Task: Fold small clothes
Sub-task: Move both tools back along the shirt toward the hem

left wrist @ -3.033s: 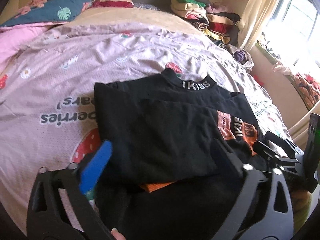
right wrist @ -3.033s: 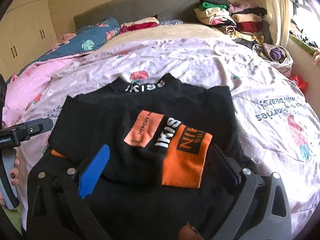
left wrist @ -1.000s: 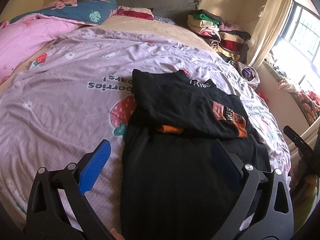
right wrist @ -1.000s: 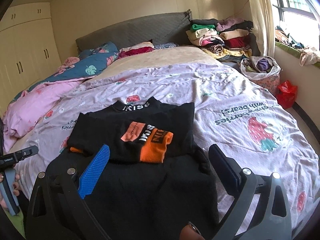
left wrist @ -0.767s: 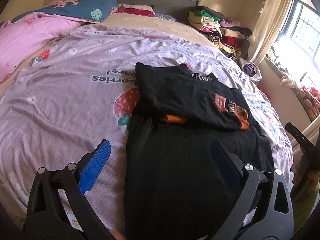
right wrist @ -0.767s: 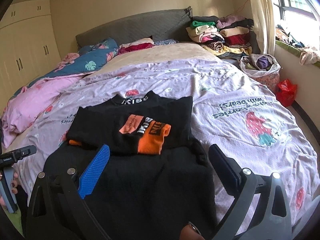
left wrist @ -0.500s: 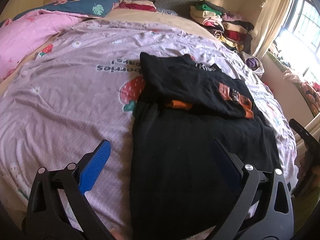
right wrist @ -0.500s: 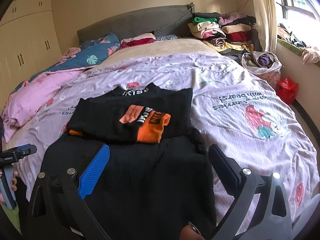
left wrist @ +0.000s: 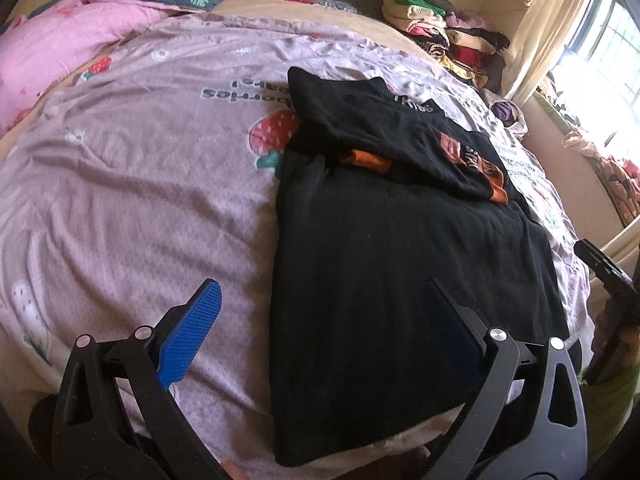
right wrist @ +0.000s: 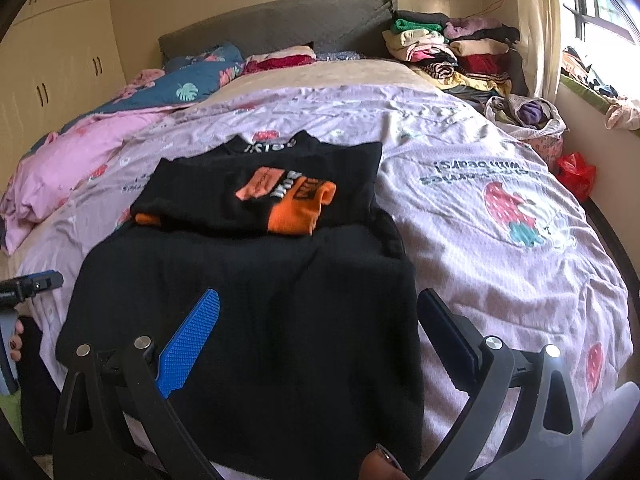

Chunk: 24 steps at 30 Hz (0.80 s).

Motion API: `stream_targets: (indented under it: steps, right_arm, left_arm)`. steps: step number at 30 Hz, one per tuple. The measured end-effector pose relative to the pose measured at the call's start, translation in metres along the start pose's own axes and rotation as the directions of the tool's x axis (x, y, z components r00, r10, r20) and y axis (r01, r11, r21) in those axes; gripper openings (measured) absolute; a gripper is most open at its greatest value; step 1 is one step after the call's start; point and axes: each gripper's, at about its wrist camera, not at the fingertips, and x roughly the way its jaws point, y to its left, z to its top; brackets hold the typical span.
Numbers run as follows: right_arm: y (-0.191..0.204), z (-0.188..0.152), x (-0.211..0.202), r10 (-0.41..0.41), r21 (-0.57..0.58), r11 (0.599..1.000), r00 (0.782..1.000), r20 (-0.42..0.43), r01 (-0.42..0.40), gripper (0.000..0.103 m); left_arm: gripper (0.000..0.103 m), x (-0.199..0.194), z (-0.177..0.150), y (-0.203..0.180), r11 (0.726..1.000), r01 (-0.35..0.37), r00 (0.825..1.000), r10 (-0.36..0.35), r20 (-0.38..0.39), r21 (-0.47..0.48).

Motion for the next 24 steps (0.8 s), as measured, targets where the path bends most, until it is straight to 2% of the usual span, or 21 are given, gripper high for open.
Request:
stream_targets:
  steps: [3, 5, 8, 10, 24]
  right_arm:
    - [-0.003, -0.007, 0.000, -0.003, 0.004, 1.000, 1.000, -0.016, 0.003, 0.098]
    - [-0.006, -0.011, -0.001, -0.002, 0.007, 1.000, 1.000, -0.024, 0.002, 0.098]
    - [-0.008, -0.017, -0.002, -0.005, 0.009, 1.000, 0.999, -0.035, 0.006, 0.098]
    - [-0.010, -0.020, -0.002, -0.007, 0.007, 1.000, 0.999, -0.042, 0.008, 0.098]
    - [-0.027, -0.054, -0.002, -0.008, 0.013, 1.000, 0.991, -0.131, 0.009, 0.098]
  left_arm:
    - [0.090, 0.000, -0.007, 0.002, 1.000, 0.009, 1.000, -0.009, -0.010, -0.009]
    - [0.073, 0.000, -0.010, 0.005, 1.000, 0.021, 1.000, -0.022, -0.020, -0.020]
    - [0.056, 0.001, -0.015, 0.008, 0.999, 0.036, 0.999, -0.037, -0.032, -0.038]
    - [0.050, 0.002, -0.019, 0.010, 0.997, 0.050, 0.998, -0.052, -0.043, -0.051]
    - [0.050, 0.012, -0.042, 0.017, 0.997, 0.045, 0.991, -0.054, -0.123, -0.070]
